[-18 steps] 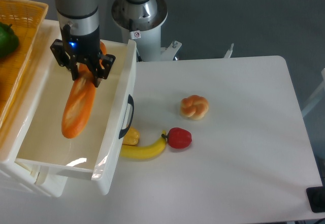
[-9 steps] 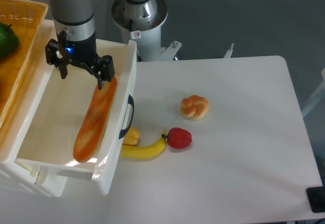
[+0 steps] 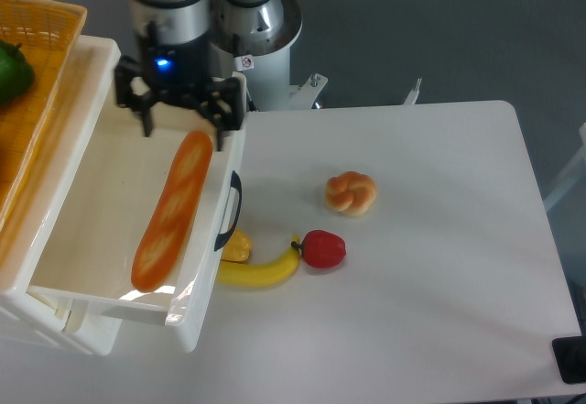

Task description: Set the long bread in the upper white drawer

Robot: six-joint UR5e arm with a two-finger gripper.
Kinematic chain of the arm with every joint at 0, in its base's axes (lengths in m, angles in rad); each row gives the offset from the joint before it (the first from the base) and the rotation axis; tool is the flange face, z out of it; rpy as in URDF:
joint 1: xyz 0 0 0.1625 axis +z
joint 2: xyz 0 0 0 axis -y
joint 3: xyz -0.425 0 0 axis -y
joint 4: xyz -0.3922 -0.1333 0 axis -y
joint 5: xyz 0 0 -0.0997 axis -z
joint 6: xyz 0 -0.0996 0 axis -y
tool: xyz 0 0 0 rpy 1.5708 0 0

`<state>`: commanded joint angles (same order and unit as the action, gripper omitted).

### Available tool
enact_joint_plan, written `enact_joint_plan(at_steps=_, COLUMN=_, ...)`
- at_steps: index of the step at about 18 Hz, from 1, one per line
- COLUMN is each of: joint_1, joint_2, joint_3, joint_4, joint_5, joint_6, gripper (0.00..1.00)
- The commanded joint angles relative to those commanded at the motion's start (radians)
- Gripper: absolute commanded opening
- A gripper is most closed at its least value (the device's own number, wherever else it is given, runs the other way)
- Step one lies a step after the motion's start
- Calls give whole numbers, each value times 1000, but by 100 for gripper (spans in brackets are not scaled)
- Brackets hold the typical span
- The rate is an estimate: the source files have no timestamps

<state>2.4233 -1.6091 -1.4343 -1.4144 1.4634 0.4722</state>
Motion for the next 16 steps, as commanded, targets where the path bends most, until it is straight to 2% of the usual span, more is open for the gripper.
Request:
enact_joint_plan(at_steps=7, joint_1=238, joint_2=-20, joint_3=-26, joint_4=6, joint_5=0, joint_6=175, gripper=100)
enact_joint_plan(at_steps=10, joint_1=267, joint_2=-67, joint_3=-50, joint_4=21, joint_5=20, joint_6=247, gripper=100)
enact_joint_plan(at_steps=13, joint_1=286, joint_2=-138, joint_3=-107, joint_4=107, joint_5=55, joint_6=409, gripper=100)
enact_joint_plan(at_steps=16, joint_1=286, joint_2=-161, joint_3=-163, joint_4=118, joint_5=141, joint_6=488, gripper=100)
